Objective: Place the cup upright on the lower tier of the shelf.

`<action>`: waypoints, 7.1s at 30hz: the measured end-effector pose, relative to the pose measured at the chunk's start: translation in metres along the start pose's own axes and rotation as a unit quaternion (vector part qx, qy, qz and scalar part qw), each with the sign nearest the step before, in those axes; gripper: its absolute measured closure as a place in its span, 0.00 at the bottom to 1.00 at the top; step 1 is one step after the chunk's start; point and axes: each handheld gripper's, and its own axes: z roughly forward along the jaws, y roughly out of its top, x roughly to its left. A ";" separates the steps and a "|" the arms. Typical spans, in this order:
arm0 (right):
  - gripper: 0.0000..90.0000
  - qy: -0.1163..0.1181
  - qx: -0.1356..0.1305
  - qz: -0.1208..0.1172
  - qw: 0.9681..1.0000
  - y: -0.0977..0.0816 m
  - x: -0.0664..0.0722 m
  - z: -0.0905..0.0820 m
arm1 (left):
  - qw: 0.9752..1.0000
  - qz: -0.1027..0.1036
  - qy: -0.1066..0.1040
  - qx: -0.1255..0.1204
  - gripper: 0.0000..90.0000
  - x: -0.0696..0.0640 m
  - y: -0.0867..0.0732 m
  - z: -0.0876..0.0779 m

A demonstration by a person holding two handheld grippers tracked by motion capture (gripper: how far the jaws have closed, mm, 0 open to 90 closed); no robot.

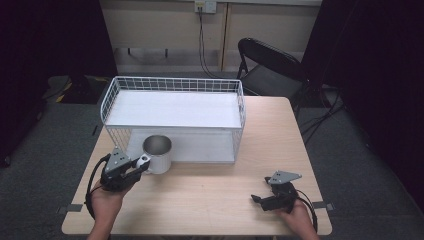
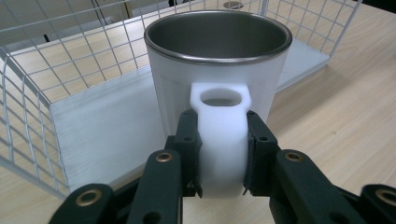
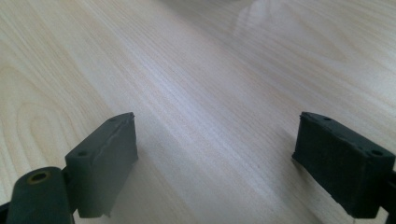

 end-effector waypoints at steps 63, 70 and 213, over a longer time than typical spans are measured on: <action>0.14 0.000 0.000 0.000 1.000 0.000 0.000 0.000 | 0.998 -0.024 0.047 -0.018 0.80 0.003 0.017 0.049; 0.14 0.000 0.000 0.000 1.000 0.000 0.000 0.000 | 0.998 -0.031 0.051 -0.021 0.80 0.005 0.017 0.052; 0.14 0.000 0.000 0.000 1.000 0.000 0.000 0.000 | 0.997 -0.068 -0.003 0.033 0.26 0.020 -0.014 0.056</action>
